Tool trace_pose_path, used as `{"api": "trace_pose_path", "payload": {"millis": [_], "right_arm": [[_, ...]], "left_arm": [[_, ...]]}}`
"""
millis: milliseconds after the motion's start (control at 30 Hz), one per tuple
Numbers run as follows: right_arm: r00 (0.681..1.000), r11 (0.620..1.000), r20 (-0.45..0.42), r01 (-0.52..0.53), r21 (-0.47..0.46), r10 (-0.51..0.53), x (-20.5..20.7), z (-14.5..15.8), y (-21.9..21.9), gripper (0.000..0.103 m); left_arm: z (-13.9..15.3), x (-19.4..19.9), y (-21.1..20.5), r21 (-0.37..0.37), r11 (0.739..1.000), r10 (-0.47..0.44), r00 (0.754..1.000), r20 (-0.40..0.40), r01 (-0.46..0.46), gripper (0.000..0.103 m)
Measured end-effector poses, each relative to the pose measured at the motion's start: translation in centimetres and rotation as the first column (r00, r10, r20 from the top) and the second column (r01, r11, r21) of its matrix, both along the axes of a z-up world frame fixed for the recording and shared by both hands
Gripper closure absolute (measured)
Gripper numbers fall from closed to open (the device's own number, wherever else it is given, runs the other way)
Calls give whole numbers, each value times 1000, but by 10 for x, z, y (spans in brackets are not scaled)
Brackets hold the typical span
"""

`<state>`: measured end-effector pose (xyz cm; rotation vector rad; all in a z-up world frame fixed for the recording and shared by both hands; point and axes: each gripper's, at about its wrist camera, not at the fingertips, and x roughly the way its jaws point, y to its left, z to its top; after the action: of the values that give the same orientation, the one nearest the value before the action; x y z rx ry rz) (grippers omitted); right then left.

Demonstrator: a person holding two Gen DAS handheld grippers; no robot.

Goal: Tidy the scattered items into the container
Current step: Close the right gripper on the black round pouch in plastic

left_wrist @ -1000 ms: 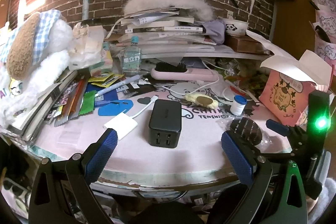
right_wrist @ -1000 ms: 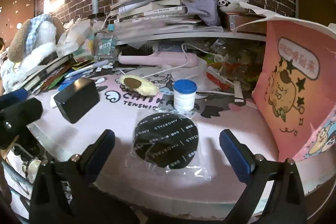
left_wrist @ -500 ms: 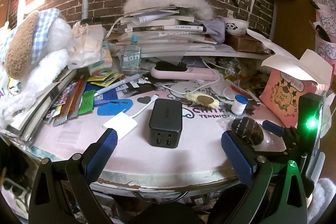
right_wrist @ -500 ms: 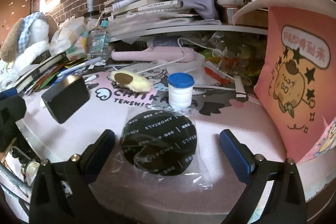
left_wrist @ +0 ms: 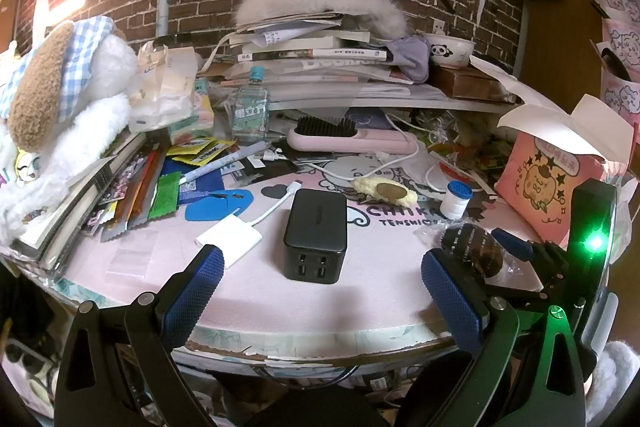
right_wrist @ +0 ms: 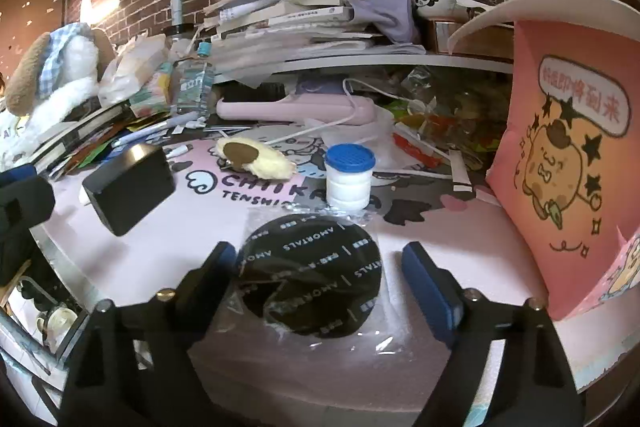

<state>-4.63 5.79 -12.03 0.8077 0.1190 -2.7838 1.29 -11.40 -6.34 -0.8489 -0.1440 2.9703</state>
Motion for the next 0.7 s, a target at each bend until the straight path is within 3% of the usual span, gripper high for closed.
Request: {"api": "trace_pose_path", "payload": {"millis": [133,700], "right_arm": [[1000,1000,-3,-13,4,13,2,1,-3,34],[1000,1000,-10,-15,25,15,5,2,-5,43]], "left_arm": [[0,0,0,1,1000,1,1000,1,-1,4],[2,0,-1,1,1000,3,1000,0,-3,4]]}}
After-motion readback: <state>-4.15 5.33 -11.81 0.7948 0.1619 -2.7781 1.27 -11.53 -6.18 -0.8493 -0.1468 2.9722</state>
